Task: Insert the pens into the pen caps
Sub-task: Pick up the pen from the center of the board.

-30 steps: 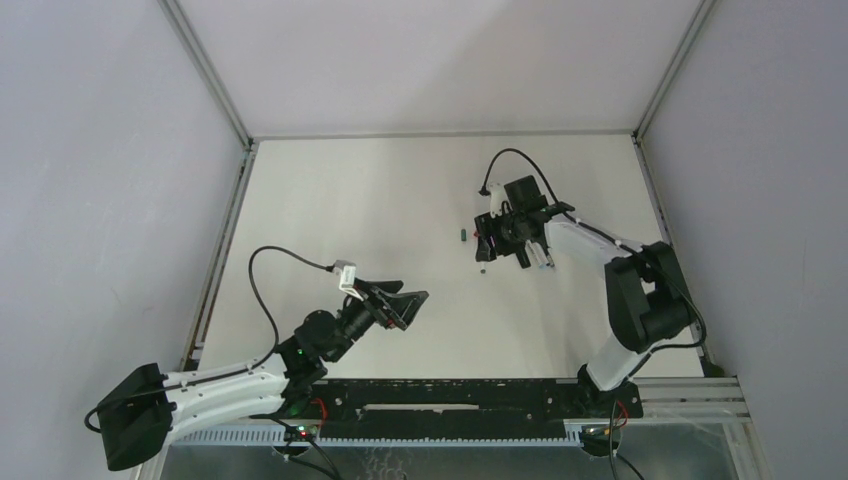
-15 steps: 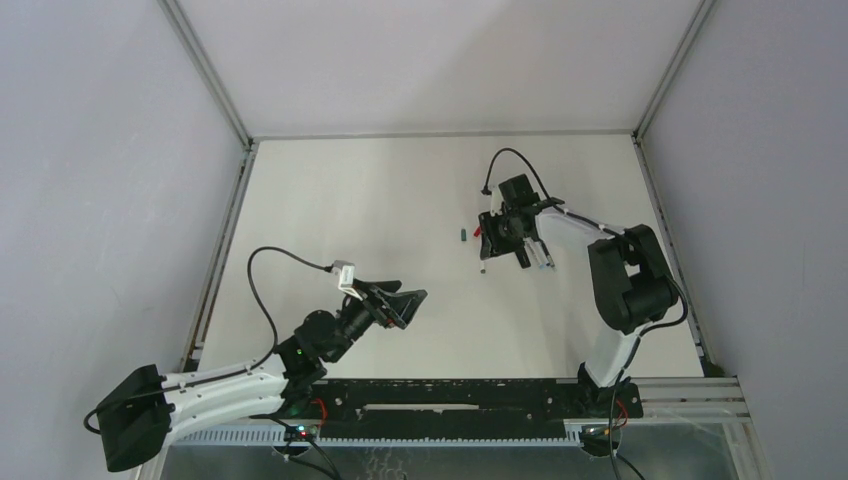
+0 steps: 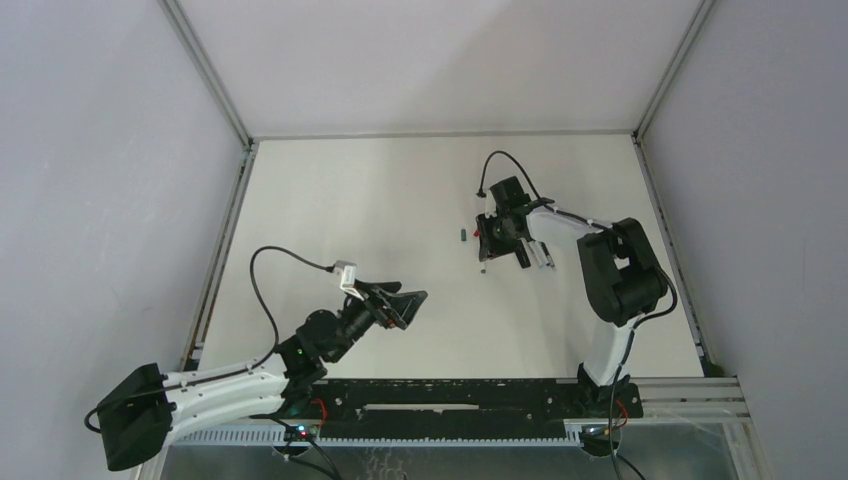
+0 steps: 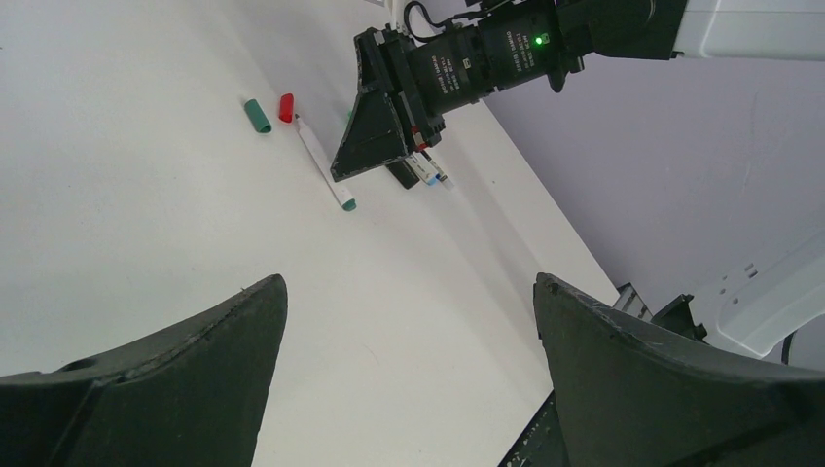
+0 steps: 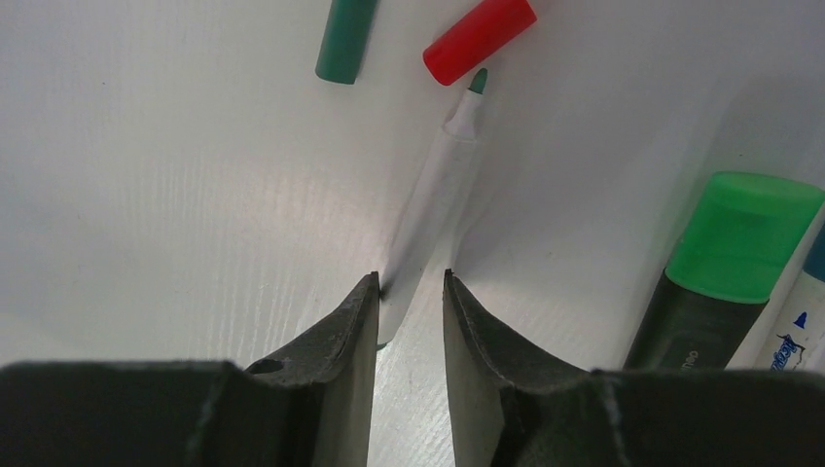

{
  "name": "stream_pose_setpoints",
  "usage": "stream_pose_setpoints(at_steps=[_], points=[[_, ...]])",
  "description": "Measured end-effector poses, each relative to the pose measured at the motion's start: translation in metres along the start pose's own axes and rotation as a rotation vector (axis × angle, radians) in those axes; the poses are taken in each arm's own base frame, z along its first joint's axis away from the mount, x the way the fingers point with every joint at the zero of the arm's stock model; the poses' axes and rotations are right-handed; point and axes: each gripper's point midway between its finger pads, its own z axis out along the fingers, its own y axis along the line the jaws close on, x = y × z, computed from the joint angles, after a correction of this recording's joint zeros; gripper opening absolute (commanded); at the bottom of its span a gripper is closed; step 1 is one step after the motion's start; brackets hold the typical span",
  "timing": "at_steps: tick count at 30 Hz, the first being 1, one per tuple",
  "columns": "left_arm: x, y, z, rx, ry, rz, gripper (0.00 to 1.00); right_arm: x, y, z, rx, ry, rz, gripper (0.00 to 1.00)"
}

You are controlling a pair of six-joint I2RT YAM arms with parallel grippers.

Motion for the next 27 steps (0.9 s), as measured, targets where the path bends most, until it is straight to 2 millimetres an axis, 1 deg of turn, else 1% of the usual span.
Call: stream_pose_setpoints(at_steps=[5,10,12,15,22,27], points=[[0.002,0.001,0.0,-0.005,0.007,-0.006,1.0,0.003,-0.001,0.004,0.006,0.014,0.005,0.33],[0.004,0.002,0.001,-0.011,0.014,-0.01,1.0,0.0,-0.002,0.007,0.028,0.013,-0.002,0.26],[0.004,0.002,0.001,-0.011,0.014,-0.012,1.0,0.0,-0.003,0.006,0.044,0.014,-0.01,0.25],[0.004,0.002,0.001,-0.01,0.014,-0.018,1.0,0.001,-0.005,0.006,0.067,0.017,-0.022,0.25],[0.004,0.002,0.001,-0.009,0.013,-0.023,1.0,-0.001,-0.011,0.007,0.098,0.036,-0.038,0.28],[0.004,0.001,0.001,-0.01,0.013,-0.029,1.0,-0.001,-0.012,0.007,0.099,0.051,-0.05,0.2]])
